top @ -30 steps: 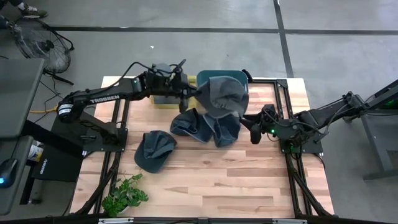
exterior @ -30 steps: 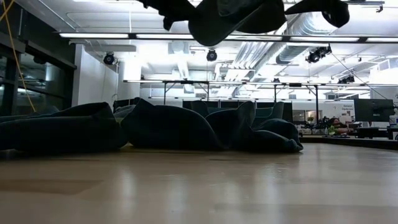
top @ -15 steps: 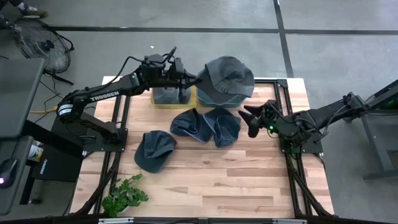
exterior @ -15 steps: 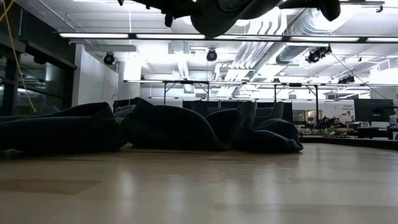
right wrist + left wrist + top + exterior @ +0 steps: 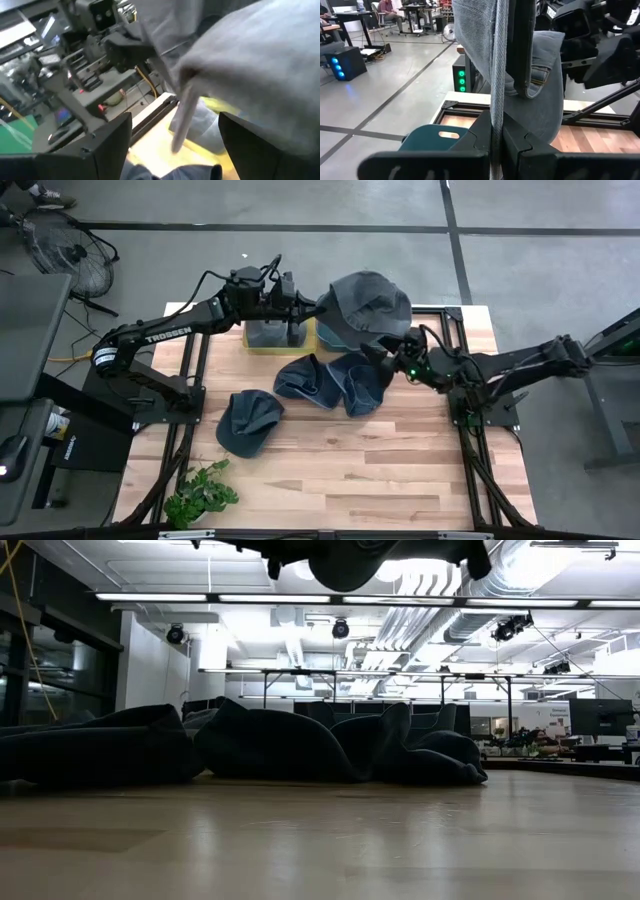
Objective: Pick & Place hat
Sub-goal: Put the gray cap into the yellow bin
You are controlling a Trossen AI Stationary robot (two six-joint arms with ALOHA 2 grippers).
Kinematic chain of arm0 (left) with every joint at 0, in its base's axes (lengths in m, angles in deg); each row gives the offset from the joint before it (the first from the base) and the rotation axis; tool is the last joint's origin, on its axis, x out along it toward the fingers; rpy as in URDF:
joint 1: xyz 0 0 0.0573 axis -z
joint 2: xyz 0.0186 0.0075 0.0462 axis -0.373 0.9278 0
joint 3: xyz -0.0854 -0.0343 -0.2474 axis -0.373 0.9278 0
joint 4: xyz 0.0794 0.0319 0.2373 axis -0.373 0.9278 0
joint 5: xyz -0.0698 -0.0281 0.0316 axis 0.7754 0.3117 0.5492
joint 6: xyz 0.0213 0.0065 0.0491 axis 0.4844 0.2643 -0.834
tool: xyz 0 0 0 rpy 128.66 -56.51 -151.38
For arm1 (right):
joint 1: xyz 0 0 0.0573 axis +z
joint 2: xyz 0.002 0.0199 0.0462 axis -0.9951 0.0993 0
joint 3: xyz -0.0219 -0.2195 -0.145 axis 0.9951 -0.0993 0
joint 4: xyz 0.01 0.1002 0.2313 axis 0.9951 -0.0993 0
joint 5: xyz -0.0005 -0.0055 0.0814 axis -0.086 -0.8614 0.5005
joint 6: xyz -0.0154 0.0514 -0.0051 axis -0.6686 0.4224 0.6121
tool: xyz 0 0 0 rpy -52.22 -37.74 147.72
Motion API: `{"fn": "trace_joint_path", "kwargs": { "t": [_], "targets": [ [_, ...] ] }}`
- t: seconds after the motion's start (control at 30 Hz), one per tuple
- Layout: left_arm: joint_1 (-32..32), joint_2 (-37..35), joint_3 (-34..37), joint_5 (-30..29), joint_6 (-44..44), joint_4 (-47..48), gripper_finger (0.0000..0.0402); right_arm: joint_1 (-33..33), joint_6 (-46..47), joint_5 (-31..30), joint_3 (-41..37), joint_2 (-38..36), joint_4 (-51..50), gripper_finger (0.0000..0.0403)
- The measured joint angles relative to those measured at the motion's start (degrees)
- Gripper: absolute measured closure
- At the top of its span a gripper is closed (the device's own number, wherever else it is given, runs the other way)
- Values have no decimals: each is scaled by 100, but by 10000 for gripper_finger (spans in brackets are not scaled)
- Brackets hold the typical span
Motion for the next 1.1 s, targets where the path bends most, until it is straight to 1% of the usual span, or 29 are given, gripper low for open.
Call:
{"fn": "trace_joint_path", "kwargs": {
  "t": [0.2,0.4,0.57,0.67,0.77,0.87,0.97,1.1],
  "targets": [
    [2,0,0,-10,2,-10,396,-149,-122,-50,0,63,645,111],
    [2,0,-1,-30,44,-65,396,-178,-346,-418,0,42,919,111],
    [2,2,0,-171,48,-68,396,-177,-368,-738,0,43,1064,112],
    [2,2,0,-177,48,-87,396,-177,-328,-978,0,43,1115,121],
    [2,2,0,-177,48,-86,396,-177,-260,-1045,0,43,1119,143],
    [2,2,0,-164,50,-87,395,-177,-262,-1042,0,43,1114,178],
    [2,2,0,-127,57,-85,390,-177,-263,-1038,0,43,1098,222],
    [2,2,0,-127,59,-83,388,-177,-354,-1036,0,43,1095,295]
  ]
}}
